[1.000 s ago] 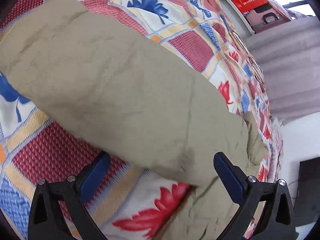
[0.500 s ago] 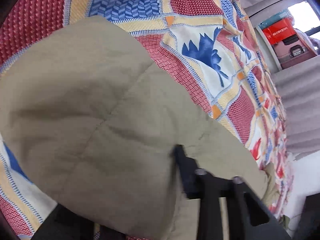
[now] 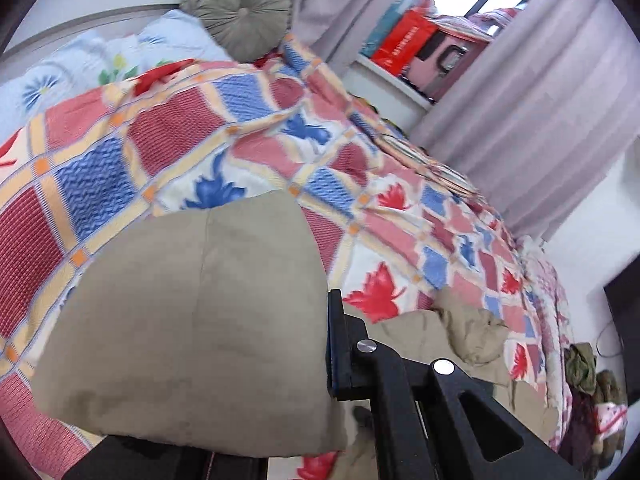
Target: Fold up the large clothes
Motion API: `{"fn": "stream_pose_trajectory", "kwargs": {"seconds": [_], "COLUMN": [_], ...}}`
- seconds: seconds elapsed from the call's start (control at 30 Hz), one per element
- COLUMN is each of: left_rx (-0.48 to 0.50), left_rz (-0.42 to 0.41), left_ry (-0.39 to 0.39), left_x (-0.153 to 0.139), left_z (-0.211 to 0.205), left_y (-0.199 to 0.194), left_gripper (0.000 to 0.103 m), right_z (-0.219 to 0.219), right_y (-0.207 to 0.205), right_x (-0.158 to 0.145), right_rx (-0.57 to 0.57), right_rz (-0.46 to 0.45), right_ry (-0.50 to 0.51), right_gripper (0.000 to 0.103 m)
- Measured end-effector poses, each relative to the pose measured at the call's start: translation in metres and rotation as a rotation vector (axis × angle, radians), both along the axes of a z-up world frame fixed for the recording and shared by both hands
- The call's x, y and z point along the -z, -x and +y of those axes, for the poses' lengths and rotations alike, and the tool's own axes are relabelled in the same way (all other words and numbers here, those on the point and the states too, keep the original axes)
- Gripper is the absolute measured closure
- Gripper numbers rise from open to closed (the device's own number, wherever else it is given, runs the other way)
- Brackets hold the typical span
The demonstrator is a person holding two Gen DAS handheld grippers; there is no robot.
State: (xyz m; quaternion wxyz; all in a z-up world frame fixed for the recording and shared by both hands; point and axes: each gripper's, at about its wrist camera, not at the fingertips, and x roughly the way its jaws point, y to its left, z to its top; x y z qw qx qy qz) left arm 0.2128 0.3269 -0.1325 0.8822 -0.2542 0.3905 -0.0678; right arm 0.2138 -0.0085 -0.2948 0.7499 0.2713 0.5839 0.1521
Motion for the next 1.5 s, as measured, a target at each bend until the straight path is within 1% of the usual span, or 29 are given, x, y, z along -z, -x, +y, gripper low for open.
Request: {"fn": "stream_pose_trajectory", "kwargs": {"seconds": [0.1,0.2,0.27,0.33,0.4,0.43,0.5,0.57,0.6,0.63,0.7,0.77,0.8,0.83,0.87,0.9,0.93,0.97,1.0,1.03,1.13,1.2,1.3,1.33,1.37,1.4,1.43,1.47,1.5], "left_rx": [0.113,0.230,0.293,0.363,0.424,0.462,0.510,0.528,0.525,0.524,0.524,0.544,0.547,0.545,0.547,0.552,0.565,0.557,0.544,0.533,0.550,0.540,0.458,0.423,0.382,0.344,0.291,0.252,0.229], "left_rz": [-0.043,-0.081,-0.081,-0.063,-0.055,-0.043,-0.010,0.023,0.045,0.063,0.118,0.157,0.165,0.145,0.118,0.106,0.112,0.105,0.083,0.054,0.063,0.056,0.056,0.071,0.098,0.126,0.166,0.198,0.232], "left_ry": [0.006,0.011,0.019,0.046,0.014,-0.019,-0.068,-0.140,-0.189,-0.224,-0.323,-0.410,-0.450,-0.504,-0.530,-0.546,-0.537,-0.524,-0.511,-0.504,-0.495,-0.446,-0.405,-0.388,-0.355,-0.322,-0.282,-0.248,-0.198], "left_x": [-0.020,-0.032,-0.034,-0.031,-0.024,-0.016,0.004,0.031,0.046,0.062,0.096,0.126,0.137,0.142,0.143,0.142,0.140,0.135,0.127,0.118,0.098,0.081,0.061,0.059,0.059,0.062,0.069,0.076,0.086], "left_z": [-0.051,-0.115,-0.156,-0.198,-0.240,-0.266,-0.304,-0.340,-0.358,-0.367,-0.395,-0.408,-0.409,-0.413,-0.413,-0.413,-0.412,-0.409,-0.405,-0.400,-0.387,-0.363,-0.310,-0.289,-0.263,-0.241,-0.213,-0.193,-0.175], "left_y": [-0.005,-0.010,-0.013,-0.014,-0.013,-0.013,-0.014,-0.013,-0.012,-0.011,-0.005,0.004,0.007,0.015,0.019,0.024,0.028,0.032,0.034,0.039,0.047,0.052,0.049,0.044,0.037,0.029,0.019,0.012,0.005], "left_gripper": [0.096,0.096,0.096,0.096,0.096,0.096,0.096,0.096,0.096,0.096,0.096,0.095,0.095,0.095,0.093,0.073,0.032,0.013,0.002,0.002,0.002,0.002,0.002,0.002,0.002,0.002,0.002,0.002,0.002], "right_z": [0.003,0.005,-0.002,-0.019,-0.051,-0.067,-0.105,-0.137,-0.155,-0.167,-0.190,-0.203,-0.209,-0.214,-0.223,-0.229,-0.235,-0.239,-0.244,-0.245,-0.251,-0.254,-0.247,-0.241,-0.232,-0.220,-0.209,-0.196,-0.179], "right_y": [0.002,0.004,0.008,0.019,0.038,0.048,0.071,0.090,0.100,0.108,0.121,0.131,0.135,0.139,0.141,0.143,0.143,0.144,0.144,0.144,0.140,0.137,0.141,0.139,0.132,0.126,0.120,0.115,0.107], "right_x": [0.016,0.016,0.009,-0.003,-0.019,-0.026,-0.040,-0.050,-0.054,-0.057,-0.058,-0.057,-0.056,-0.053,-0.050,-0.048,-0.045,-0.044,-0.043,-0.043,-0.046,-0.053,-0.068,-0.075,-0.081,-0.088,-0.095,-0.101,-0.105], "right_rx": [0.019,-0.006,-0.020,-0.005,0.052,0.083,0.144,0.184,0.200,0.208,0.216,0.226,0.230,0.235,0.237,0.238,0.238,0.238,0.238,0.240,0.244,0.244,0.203,0.171,0.135,0.097,0.062,0.016,-0.046], "right_rz": [0.020,0.032,0.042,0.036,0.020,0.012,-0.007,-0.019,-0.022,-0.023,-0.024,-0.017,-0.011,-0.002,0.005,0.011,0.014,0.016,0.017,0.017,0.008,-0.008,-0.051,-0.075,-0.102,-0.137,-0.177,-0.222,-0.258], "right_ry": [-0.012,-0.029,-0.066,-0.074,-0.067,-0.053,0.003,0.058,0.089,0.112,0.156,0.196,0.205,0.209,0.204,0.200,0.198,0.195,0.191,0.192,0.203,0.221,0.292,0.319,0.346,0.375,0.399,0.427,0.468], "right_gripper": [0.091,0.091,0.091,0.091,0.091,0.090,0.091,0.091,0.091,0.091,0.091,0.091,0.091,0.091,0.091,0.091,0.090,0.091,0.091,0.091,0.090,0.090,0.089,0.083,0.075,0.048,0.026,0.024,0.024]}}
